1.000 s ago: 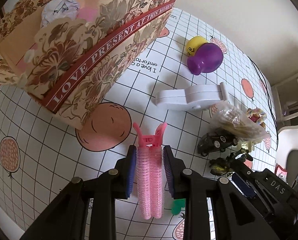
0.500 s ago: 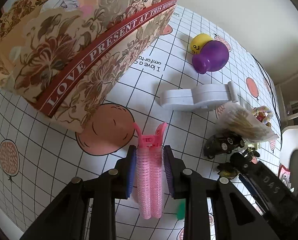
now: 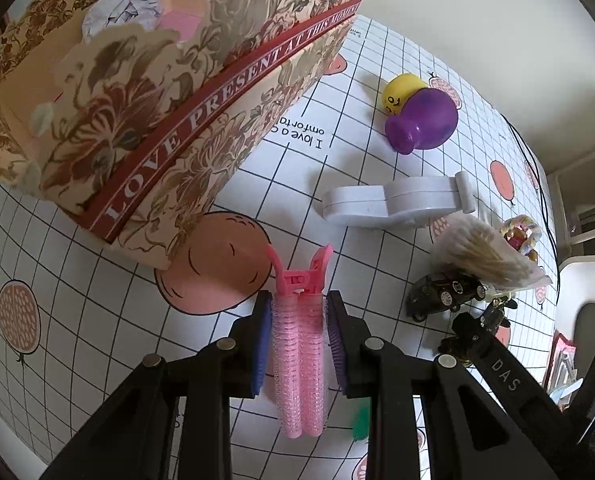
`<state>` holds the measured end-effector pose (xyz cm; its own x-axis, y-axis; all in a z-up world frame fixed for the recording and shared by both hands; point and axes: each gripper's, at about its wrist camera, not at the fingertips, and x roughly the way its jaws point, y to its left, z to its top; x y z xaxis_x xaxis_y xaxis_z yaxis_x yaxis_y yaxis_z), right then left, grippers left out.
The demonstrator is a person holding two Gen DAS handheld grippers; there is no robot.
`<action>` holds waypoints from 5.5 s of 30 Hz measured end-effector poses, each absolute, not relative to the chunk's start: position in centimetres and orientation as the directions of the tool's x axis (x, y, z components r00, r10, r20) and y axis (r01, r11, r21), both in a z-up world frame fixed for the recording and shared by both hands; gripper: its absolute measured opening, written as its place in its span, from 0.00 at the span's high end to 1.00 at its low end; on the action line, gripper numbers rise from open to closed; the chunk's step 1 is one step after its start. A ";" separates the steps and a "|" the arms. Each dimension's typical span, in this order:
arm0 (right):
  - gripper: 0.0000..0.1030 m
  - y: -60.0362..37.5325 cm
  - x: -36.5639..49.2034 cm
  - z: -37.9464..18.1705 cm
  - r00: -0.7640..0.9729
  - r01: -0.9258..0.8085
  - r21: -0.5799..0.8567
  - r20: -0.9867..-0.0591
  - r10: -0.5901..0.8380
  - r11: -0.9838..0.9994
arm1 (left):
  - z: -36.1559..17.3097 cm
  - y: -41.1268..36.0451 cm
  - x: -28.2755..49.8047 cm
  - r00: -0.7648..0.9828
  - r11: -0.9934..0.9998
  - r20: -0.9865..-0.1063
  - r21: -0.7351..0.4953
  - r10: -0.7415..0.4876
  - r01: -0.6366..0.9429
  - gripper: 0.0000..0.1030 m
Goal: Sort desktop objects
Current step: 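Grasp a black-and-gold toy figure with the right tool, then lift the roller and figure and carry both over the pink box, then release the figure from the right tool while the left tool releases the roller into the box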
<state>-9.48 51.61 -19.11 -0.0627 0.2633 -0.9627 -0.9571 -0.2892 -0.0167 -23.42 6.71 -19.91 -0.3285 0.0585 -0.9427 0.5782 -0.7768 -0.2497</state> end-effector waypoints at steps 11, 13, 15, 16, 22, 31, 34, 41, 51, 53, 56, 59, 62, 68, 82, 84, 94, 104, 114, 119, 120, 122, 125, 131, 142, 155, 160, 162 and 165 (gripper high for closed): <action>0.57 52.6 -8.8 -18.9 -0.058 -0.957 -0.022 -0.963 0.263 -0.290 | -19.2 6.5 -24.3 -0.334 -0.799 -0.941 -0.244 0.058 0.549 0.73; 0.57 52.8 -8.7 -18.9 -0.067 -0.959 -0.009 -0.964 0.257 -0.283 | -19.2 6.6 -24.6 -0.325 -0.811 -0.945 -0.205 0.020 0.548 0.73; 0.57 53.0 -8.7 -18.8 -0.071 -0.958 -0.005 -0.965 0.252 -0.286 | -19.3 6.5 -24.6 -0.321 -0.811 -0.947 -0.204 0.021 0.549 0.73; 0.57 53.2 -8.4 -18.7 -0.077 -0.958 0.003 -0.966 0.249 -0.286 | -19.4 6.5 -24.6 -0.320 -0.809 -0.947 -0.208 0.026 0.550 0.73; 0.60 54.1 -6.3 -18.2 -0.192 -0.966 0.143 -0.955 0.225 -0.215 | -19.0 6.8 -25.1 -0.323 -0.817 -0.946 -0.189 0.003 0.544 0.73; 0.63 54.9 -4.1 -17.5 -0.292 -0.954 0.264 -0.928 0.231 -0.144 | -17.9 7.4 -26.3 -0.343 -0.833 -0.939 -0.167 -0.030 0.528 0.73; 0.63 55.5 -4.0 -17.3 -0.340 -0.940 0.316 -0.905 0.256 -0.129 | -17.4 7.7 -26.6 -0.355 -0.838 -0.934 -0.166 -0.036 0.521 0.73; 0.63 56.1 -4.4 -15.6 -0.449 -0.894 0.417 -0.829 0.332 -0.165 | -16.4 8.8 -28.1 -0.379 -0.847 -0.925 -0.175 -0.033 0.502 0.73; 0.63 55.1 -4.1 -9.8 -0.626 -0.777 0.526 -0.597 0.502 -0.344 | -13.4 10.4 -30.9 -0.474 -0.855 -0.880 -0.221 -0.033 0.469 0.73; 0.63 54.7 -4.6 -9.2 -0.642 -0.765 0.518 -0.566 0.516 -0.383 | -12.9 10.7 -30.9 -0.494 -0.861 -0.869 -0.229 -0.030 0.455 0.73; 0.63 54.3 -5.0 -8.6 -0.668 -0.743 0.520 -0.535 0.518 -0.421 | -12.9 10.6 -30.9 -0.502 -0.860 -0.864 -0.241 -0.021 0.450 0.73; 0.63 54.2 -5.4 -8.5 -0.682 -0.730 0.532 -0.522 0.513 -0.430 | -13.2 10.0 -30.9 -0.496 -0.851 -0.868 -0.249 -0.015 0.462 0.73; 0.63 54.1 -5.6 -8.8 -0.687 -0.725 0.543 -0.522 0.505 -0.424 | -13.2 9.5 -30.6 -0.506 -0.843 -0.862 -0.266 -0.010 0.468 0.73; 0.63 53.7 -5.4 -8.9 -0.699 -0.712 0.565 -0.515 0.496 -0.418 | -12.6 7.9 -29.9 -0.547 -0.829 -0.837 -0.306 0.001 0.467 0.73; 0.63 51.7 -6.9 -7.2 -0.739 -0.665 0.593 -0.440 0.510 -0.454 | -8.2 2.8 -26.4 -0.706 -0.769 -0.709 -0.445 -0.011 0.459 0.73; 0.63 51.2 -7.6 -7.0 -0.745 -0.661 0.584 -0.440 0.501 -0.471 | -7.2 1.7 -25.5 -0.732 -0.754 -0.681 -0.466 -0.027 0.462 0.73; 0.63 47.8 -14.0 -7.4 -0.803 -0.591 0.542 -0.466 0.372 -0.597 | -6.6 -4.6 -21.7 -0.738 -0.655 -0.659 -0.496 -0.144 0.570 0.73; 0.63 43.3 -20.1 -7.7 -0.850 -0.476 0.519 -0.477 0.222 -0.710 | -7.3 -8.7 -18.3 -0.703 -0.528 -0.666 -0.515 -0.249 0.675 0.73; 0.63 40.3 -23.4 -9.1 -0.833 -0.436 0.483 -0.537 0.136 -0.759 | -8.5 -11.0 -17.0 -0.656 -0.475 -0.702 -0.494 -0.277 0.729 0.73; 0.63 40.5 -24.6 -10.4 -0.807 -0.448 0.466 -0.578 0.121 -0.763 | -9.8 -11.6 -17.5 -0.624 -0.478 -0.742 -0.469 -0.243 0.743 0.73; 0.63 40.6 -24.7 -10.5 -0.803 -0.451 0.464 -0.584 0.120 -0.762 | -10.0 -11.6 -17.6 -0.619 -0.477 -0.750 -0.467 -0.233 0.745 0.73; 0.63 40.4 -25.0 -10.7 -0.788 -0.461 0.451 -0.603 0.119 -0.764 | -10.5 -11.8 -17.7 -0.606 -0.474 -0.764 -0.458 -0.222 0.752 0.73; 0.62 40.3 -25.4 -11.1 -0.770 -0.474 0.435 -0.627 0.121 -0.766 | -10.9 -11.8 -17.9 -0.600 -0.474 -0.771 -0.456 -0.212 0.753 0.73; 0.62 40.2 -25.8 -11.7 -0.747 -0.481 0.405 -0.654 0.122 -0.778 | -11.2 -11.9 -17.9 -0.598 -0.470 -0.775 -0.458 -0.204 0.755 0.73; 0.61 40.0 -25.6 -12.1 -0.743 -0.489 0.415 -0.659 0.118 -0.767 | -11.3 -11.9 -18.0 -0.587 -0.468 -0.786 -0.453 -0.192 0.759 0.71; 0.60 40.4 -25.3 -12.1 -0.742 -0.499 0.421 -0.659 0.123 -0.758 | -11.2 -11.4 -18.5 -0.574 -0.482 -0.796 -0.433 -0.191 0.762 0.62; 0.60 40.5 -25.1 -12.0 -0.744 -0.500 0.426 -0.656 0.123 -0.754 | -11.1 -11.2 -18.6 -0.568 -0.489 -0.799 -0.421 -0.199 0.764 0.62; 0.60 40.6 -25.0 -12.0 -0.746 -0.501 0.428 -0.655 0.124 -0.752 | -11.1 -11.1 -18.7 -0.565 -0.492 -0.800 -0.417 -0.200 0.764 0.62; 0.60 40.7 -24.9 -11.9 -0.745 -0.504 0.429 -0.655 0.126 -0.750 | -11.0 -10.8 -18.8 -0.564 -0.498 -0.802 -0.413 -0.199 0.763 0.62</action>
<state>-24.86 40.71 -11.94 -0.7451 0.1262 -0.6550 -0.5040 -0.7497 0.4289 -18.80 -10.82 -10.97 -0.5639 -0.1987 -0.8016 0.7627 -0.4975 -0.4132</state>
